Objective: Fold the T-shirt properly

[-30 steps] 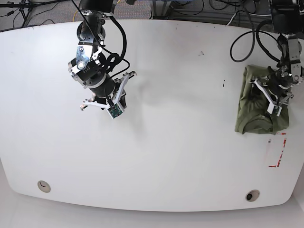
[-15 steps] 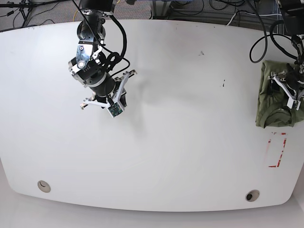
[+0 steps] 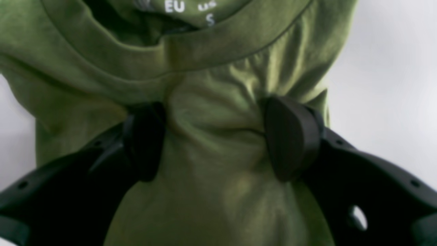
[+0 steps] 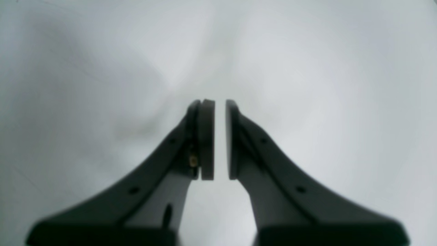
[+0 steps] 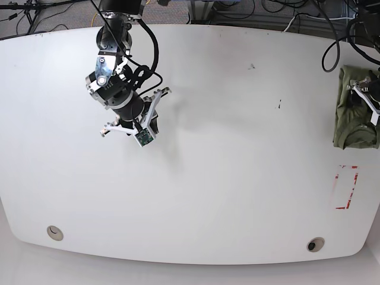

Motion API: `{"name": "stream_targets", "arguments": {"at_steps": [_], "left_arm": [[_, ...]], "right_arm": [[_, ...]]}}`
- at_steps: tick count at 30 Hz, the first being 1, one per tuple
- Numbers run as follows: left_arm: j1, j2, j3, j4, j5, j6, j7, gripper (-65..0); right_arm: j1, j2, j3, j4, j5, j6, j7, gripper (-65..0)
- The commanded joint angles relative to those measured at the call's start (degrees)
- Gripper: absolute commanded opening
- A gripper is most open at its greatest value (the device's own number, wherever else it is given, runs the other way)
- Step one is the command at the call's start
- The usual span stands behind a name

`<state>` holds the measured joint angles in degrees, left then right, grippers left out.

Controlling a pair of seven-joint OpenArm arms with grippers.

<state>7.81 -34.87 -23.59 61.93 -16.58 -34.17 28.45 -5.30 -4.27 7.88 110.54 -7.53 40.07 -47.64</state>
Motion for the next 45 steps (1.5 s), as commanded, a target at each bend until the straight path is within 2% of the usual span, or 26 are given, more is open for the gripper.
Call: {"name": "stream_targets", "arguments": {"at_steps": [1,4,15,19,26,30,35,41,43,45], "left_arm": [[1.5,-0.8,-0.4,-0.8,6.0,0.6,6.3,-20.8],[1.8,-0.8,-1.1,-0.8,6.0,0.5,6.3,-20.8],[1.4,-4.6,-5.8,-0.6,5.9,-5.8,6.7,-21.0],[0.3,-4.8,-7.0,1.1,6.0,-5.8,7.2,-21.0],[-0.6,-4.6,-7.1,10.2,6.0,-5.8,14.4,-21.0],[-0.6,-4.2,-7.2,16.2,6.0,-5.8,16.3,-21.0],[-0.4,-1.0,-7.4,24.4,6.1,-5.8,16.9,-21.0],[-0.3,4.3,-7.3,34.8,6.2,-5.8,16.6,-21.0],[-0.6,6.7,-7.0,37.5,6.2,-3.4,16.4,-21.0],[-0.6,9.3,-7.0,39.5,6.2,0.5,16.0,-21.0]], "right_arm": [[0.8,-0.1,0.0,1.2,0.5,-0.1,1.4,-59.9],[0.8,-0.1,0.0,1.2,0.5,-0.1,1.4,-59.9],[0.0,-0.1,0.0,1.2,0.5,-0.1,1.4,-59.9],[0.0,-0.1,0.0,1.1,0.5,-0.1,1.4,-59.9],[0.3,-0.1,0.0,1.1,0.4,-0.1,1.6,-59.9],[0.4,-0.1,0.0,1.2,0.4,-0.1,1.7,-59.9],[0.5,0.1,-0.1,1.2,0.4,-0.1,1.7,-59.9],[0.5,2.1,-0.1,1.3,0.4,-0.1,1.8,-59.9],[0.5,2.3,-0.1,1.3,0.4,-0.1,1.9,-59.9],[0.8,2.3,-0.1,1.3,0.4,-0.1,2.8,-59.9]]}}
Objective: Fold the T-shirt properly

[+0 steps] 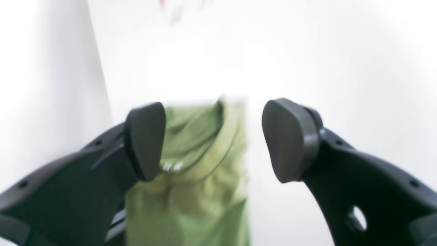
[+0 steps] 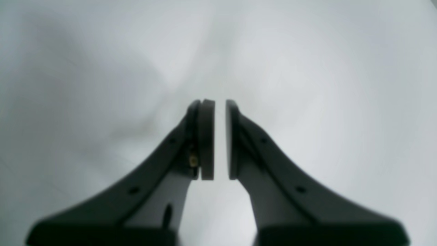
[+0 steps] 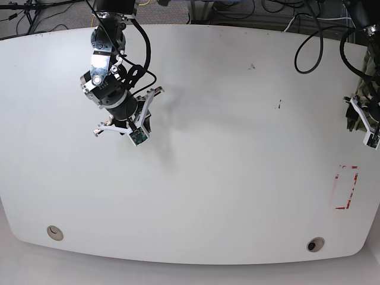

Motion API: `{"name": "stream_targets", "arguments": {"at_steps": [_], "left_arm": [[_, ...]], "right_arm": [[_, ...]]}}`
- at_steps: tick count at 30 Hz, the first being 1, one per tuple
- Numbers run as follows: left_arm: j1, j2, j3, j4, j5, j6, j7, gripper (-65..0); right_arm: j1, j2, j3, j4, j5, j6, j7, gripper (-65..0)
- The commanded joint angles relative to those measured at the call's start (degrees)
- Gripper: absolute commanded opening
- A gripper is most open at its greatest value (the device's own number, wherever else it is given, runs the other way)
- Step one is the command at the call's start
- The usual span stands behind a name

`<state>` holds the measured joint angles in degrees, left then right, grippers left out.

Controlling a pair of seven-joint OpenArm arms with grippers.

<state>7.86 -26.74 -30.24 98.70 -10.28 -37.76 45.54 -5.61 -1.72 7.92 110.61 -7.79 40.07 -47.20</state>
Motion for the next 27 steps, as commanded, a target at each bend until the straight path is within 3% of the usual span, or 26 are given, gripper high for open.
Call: {"name": "stream_targets", "arguments": {"at_steps": [1,7,12,15,20,27], "left_arm": [[-0.8,2.8,0.0,3.8,-0.1,6.6,-1.9,-21.0],[-1.1,8.2,7.0,5.1,0.9,17.5,-13.1,-21.0],[0.1,13.2,13.5,3.9,9.1,27.8,-25.1,-20.7],[0.6,15.8,16.5,2.8,14.1,31.5,-30.5,-20.6],[3.6,19.9,18.6,2.9,18.2,34.1,-35.1,-20.4],[9.3,23.5,20.8,6.3,18.3,34.1,-35.1,-20.4]], "right_arm": [[1.3,-0.3,-0.1,1.3,0.5,-0.1,3.6,-59.9],[1.5,0.7,-0.8,-1.1,-3.8,-0.1,12.3,-59.9],[1.3,0.8,-0.6,-4.4,-8.2,-3.0,22.5,-59.9],[1.1,0.8,0.6,-5.8,-9.2,-4.9,27.3,-59.9],[-1.2,0.9,3.3,-6.2,-9.0,-6.4,31.0,-59.9],[-6.0,0.5,6.6,-5.8,-7.5,-6.7,33.1,-59.9]]}}
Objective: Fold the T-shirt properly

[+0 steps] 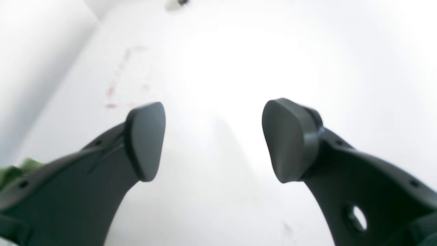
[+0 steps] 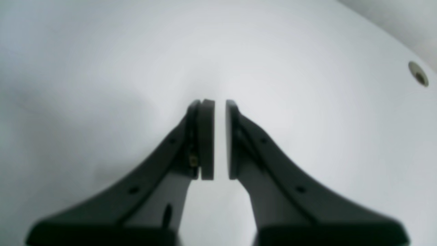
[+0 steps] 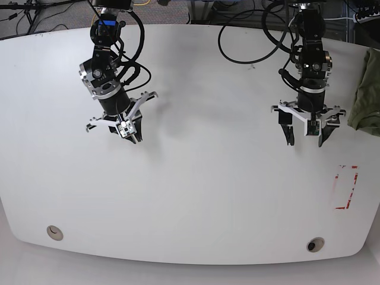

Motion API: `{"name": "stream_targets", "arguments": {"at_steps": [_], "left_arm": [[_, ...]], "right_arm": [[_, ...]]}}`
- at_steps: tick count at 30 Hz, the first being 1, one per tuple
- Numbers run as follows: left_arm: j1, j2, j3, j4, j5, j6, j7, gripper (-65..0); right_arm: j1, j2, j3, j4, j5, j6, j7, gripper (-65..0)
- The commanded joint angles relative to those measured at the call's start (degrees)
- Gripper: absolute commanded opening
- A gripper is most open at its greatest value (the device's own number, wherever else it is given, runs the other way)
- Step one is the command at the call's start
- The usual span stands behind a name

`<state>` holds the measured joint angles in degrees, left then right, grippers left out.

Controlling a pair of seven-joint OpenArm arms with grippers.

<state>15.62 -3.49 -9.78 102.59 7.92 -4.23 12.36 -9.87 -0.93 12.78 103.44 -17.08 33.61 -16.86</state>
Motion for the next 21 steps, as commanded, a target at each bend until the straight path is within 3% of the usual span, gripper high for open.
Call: {"name": "stream_targets", "arguments": {"at_steps": [1,14,21], "left_arm": [[2.8,0.7,0.6,3.0,0.1,0.6,-1.9,-20.4],[20.8,4.3,6.2,11.6,0.1,0.6,-1.9,-20.4],[26.4,4.3,7.4,11.7,0.1,0.6,-1.9,-20.7]], "right_arm": [[-2.7,-0.3,2.4,2.2,2.2,-0.2,2.8,-59.9],[-20.4,-0.1,3.3,11.2,9.1,-0.2,3.0,-59.9],[-28.9,0.1,3.3,11.3,14.0,0.0,3.1,-59.9]]}}
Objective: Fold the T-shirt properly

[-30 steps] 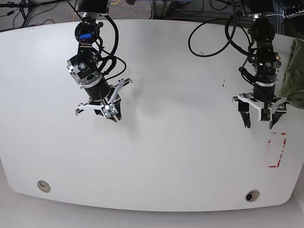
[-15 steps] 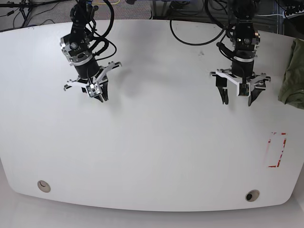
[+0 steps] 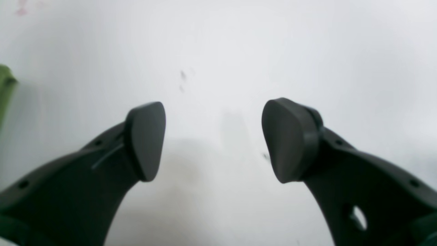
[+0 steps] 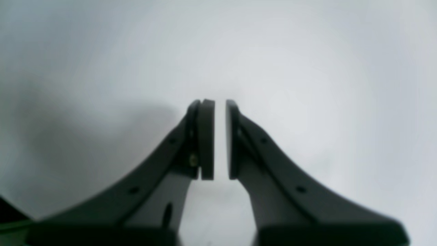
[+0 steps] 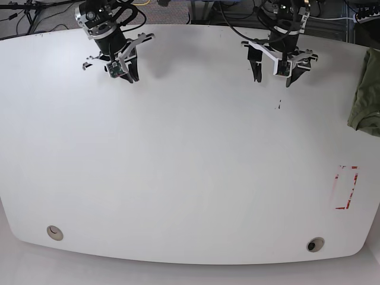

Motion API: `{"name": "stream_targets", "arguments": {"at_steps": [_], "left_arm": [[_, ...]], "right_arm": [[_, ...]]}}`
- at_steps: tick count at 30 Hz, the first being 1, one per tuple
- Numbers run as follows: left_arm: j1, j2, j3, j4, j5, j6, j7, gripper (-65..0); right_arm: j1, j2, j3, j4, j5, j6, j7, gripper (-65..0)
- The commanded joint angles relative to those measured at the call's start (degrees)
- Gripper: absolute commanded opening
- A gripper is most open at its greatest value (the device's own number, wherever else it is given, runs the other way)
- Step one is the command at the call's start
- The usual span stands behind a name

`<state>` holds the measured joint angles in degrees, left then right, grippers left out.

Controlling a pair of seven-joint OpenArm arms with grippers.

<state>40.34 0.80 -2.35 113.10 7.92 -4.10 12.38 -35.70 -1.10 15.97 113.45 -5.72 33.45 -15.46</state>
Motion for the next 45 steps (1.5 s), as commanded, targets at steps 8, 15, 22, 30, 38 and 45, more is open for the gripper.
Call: {"name": "stream_targets", "arguments": {"at_steps": [8,15,22,30,38,45], "left_arm": [[9.8,0.2,0.8,2.4,0.0,0.4,-2.2,-20.8],[17.4,0.3,1.3,2.5,-0.1,0.5,-2.4,-20.8],[25.0,0.3,2.4,2.5,-0.1,0.5,-4.6,-20.8],[33.7,-0.1,2.7,2.2,-0.1,0.5,-11.1,-20.8],[35.0,-3.1,2.7,-0.4,-0.1,0.6,-10.0,-21.0],[32.8,-4.4,2.6,-7.3,-0.1,0.6,-9.7,-21.0]], "right_arm": [[-10.8,0.0,0.1,1.8,6.1,0.2,1.9,-59.9],[-17.9,0.0,0.1,2.1,8.7,0.2,5.5,-59.9],[-24.5,-0.1,0.0,2.1,8.9,0.1,7.5,-59.9],[-30.9,-0.1,0.1,1.8,8.9,0.0,10.1,-59.9],[-34.8,0.2,0.1,-0.8,8.8,0.3,10.3,-59.9],[-34.0,0.8,0.0,-8.7,8.5,0.4,10.4,-59.9]]}}
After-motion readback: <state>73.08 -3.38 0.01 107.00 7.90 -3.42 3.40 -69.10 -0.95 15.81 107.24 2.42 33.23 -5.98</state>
